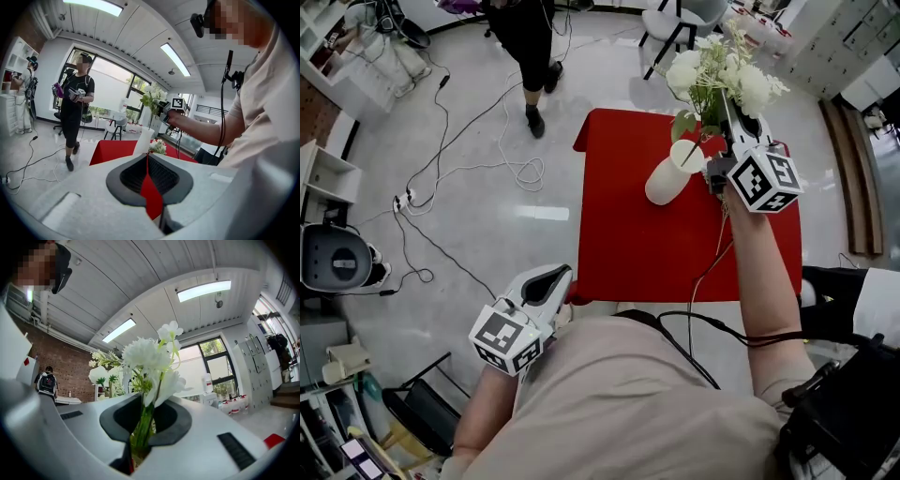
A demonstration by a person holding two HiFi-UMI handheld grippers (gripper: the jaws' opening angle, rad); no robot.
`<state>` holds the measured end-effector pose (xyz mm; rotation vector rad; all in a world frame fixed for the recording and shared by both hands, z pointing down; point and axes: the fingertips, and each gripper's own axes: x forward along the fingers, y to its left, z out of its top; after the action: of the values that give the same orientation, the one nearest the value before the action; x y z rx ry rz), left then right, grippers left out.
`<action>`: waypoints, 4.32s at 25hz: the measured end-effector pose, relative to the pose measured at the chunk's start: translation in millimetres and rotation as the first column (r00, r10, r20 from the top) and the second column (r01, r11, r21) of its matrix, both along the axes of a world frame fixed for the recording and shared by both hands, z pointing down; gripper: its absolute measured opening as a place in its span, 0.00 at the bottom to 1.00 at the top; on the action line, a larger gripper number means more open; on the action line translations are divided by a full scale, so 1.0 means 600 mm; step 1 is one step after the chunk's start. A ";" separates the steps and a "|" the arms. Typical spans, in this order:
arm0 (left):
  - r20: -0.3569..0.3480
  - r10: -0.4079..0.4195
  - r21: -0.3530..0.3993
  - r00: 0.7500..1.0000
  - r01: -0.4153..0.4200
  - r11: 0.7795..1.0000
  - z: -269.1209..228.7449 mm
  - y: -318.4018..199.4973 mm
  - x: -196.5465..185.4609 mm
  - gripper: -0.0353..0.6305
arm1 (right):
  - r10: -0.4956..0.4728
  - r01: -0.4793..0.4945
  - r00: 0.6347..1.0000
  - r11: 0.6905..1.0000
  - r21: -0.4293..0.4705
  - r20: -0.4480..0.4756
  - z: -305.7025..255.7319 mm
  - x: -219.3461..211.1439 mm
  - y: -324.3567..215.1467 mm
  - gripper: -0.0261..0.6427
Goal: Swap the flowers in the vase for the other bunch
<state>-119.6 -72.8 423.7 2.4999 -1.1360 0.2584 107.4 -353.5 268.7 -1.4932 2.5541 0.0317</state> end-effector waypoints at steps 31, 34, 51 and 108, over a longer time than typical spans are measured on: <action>0.019 0.018 -0.015 1.000 -0.018 1.000 0.005 0.009 0.018 0.07 | 0.002 -0.005 1.000 0.992 -0.127 -0.026 0.176 -0.005 0.028 0.19; 0.017 0.024 -0.017 1.000 -0.023 1.000 0.007 0.008 0.016 0.07 | 0.010 -0.015 0.999 0.990 -0.141 -0.035 0.187 -0.007 0.031 0.22; 0.002 0.068 -0.018 0.998 -0.068 0.998 0.011 0.014 0.008 0.07 | 0.047 -0.062 0.995 0.983 -0.173 -0.090 0.212 -0.015 0.066 0.36; -0.021 0.390 -0.011 0.921 -0.390 0.921 0.021 0.075 -0.056 0.07 | 0.198 -0.272 0.956 0.875 -0.400 -0.216 0.333 -0.087 0.392 0.09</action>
<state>-153.3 -28.0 436.5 2.6908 -0.6131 0.3480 55.5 -118.4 468.3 -2.0369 2.6046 -0.4143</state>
